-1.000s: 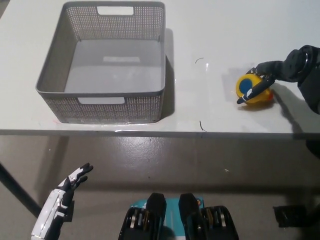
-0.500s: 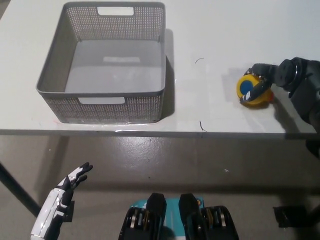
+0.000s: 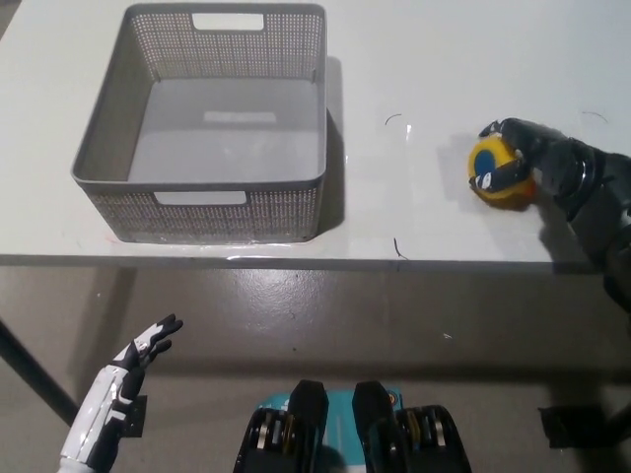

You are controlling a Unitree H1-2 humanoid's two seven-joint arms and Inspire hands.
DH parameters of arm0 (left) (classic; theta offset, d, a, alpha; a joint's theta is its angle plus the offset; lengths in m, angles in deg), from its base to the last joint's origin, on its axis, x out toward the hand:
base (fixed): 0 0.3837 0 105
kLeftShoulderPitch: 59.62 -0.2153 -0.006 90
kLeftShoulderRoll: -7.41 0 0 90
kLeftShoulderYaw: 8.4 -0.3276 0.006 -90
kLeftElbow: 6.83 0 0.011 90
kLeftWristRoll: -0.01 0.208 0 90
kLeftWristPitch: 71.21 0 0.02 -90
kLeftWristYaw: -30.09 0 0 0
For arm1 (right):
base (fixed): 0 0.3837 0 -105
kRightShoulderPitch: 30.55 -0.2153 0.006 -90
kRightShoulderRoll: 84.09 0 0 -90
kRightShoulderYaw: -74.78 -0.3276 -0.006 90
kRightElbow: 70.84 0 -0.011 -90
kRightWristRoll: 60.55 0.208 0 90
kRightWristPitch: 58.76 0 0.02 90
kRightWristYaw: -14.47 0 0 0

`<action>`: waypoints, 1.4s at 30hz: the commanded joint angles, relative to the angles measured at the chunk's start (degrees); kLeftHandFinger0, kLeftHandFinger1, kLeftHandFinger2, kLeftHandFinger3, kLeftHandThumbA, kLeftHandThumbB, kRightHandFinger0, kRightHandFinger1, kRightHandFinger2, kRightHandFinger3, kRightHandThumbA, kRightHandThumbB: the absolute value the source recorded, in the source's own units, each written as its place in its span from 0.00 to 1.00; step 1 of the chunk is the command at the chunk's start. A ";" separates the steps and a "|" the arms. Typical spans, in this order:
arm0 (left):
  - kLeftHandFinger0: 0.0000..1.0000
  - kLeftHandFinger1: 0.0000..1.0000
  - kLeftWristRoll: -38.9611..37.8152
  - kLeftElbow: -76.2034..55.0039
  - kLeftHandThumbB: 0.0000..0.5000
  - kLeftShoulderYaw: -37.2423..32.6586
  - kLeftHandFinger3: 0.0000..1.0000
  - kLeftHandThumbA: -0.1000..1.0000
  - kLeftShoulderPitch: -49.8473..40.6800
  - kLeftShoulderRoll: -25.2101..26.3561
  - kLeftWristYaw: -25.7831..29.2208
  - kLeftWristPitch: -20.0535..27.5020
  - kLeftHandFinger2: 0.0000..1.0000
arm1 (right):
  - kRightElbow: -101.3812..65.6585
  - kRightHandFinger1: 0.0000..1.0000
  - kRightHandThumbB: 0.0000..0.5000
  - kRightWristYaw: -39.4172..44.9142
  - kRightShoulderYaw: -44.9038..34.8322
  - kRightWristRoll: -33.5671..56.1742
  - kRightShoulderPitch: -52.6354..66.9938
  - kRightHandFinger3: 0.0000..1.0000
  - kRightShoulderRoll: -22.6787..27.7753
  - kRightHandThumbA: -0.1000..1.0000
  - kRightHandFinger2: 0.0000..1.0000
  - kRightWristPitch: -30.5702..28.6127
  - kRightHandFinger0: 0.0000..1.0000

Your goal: Use the right hand to pick up a yellow duck toy and place it into a container on the left hand side

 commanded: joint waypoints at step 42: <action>1.00 1.00 0.54 -0.91 0.40 -1.06 1.00 1.00 0.66 1.22 -1.34 -1.19 1.00 | -7.09 0.47 0.39 -10.97 -10.94 5.01 -19.84 0.83 -17.19 0.00 0.80 -7.34 0.00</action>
